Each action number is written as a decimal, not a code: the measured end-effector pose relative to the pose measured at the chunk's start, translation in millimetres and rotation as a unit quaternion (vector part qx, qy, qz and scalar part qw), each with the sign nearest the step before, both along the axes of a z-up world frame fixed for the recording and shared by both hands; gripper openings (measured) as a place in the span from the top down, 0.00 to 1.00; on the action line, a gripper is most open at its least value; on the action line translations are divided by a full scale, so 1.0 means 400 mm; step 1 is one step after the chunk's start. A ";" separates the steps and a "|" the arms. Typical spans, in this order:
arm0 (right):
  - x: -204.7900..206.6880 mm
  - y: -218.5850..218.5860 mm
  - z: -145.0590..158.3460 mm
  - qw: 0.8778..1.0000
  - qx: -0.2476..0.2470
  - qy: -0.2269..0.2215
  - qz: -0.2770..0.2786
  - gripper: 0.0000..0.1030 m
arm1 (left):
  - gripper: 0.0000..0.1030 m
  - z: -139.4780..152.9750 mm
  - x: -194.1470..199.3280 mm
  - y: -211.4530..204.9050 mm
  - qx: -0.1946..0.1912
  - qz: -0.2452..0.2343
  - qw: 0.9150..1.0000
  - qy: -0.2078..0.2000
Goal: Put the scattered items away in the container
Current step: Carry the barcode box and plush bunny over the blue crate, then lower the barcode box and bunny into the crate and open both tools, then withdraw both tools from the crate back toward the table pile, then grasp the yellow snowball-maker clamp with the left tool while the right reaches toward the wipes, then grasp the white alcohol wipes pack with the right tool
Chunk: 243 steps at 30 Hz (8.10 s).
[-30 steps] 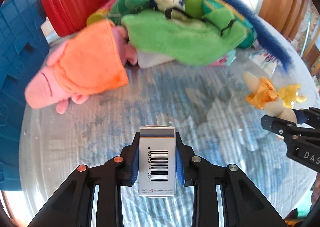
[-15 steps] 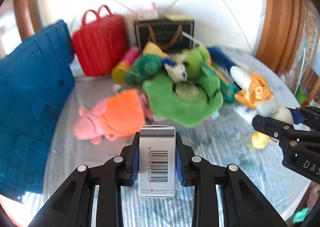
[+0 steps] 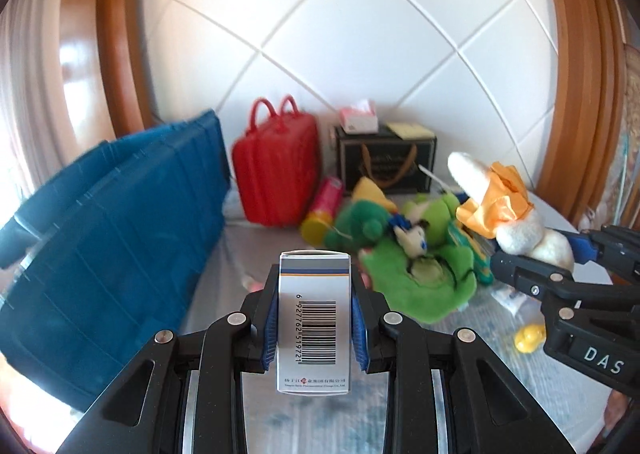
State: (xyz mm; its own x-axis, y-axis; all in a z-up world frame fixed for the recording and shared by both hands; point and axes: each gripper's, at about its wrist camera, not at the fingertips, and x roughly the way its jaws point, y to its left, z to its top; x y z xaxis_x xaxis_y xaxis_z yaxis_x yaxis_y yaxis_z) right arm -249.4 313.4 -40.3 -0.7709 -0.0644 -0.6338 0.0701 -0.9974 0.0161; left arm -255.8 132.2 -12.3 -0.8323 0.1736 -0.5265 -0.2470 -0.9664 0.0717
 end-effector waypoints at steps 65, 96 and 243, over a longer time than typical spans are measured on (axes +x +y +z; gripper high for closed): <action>-0.225 -0.973 0.112 0.984 0.056 0.007 0.170 0.12 | 0.14 0.056 -0.129 -0.964 0.003 0.159 0.987 -0.014; -0.092 -0.805 0.122 0.993 0.020 0.029 0.109 0.00 | 0.02 0.077 -0.019 -0.801 0.012 0.095 0.995 -0.006; -0.204 0.723 -0.547 0.970 -0.033 -0.215 0.105 0.51 | 0.48 -0.663 -0.117 0.792 -0.070 0.128 0.950 -0.276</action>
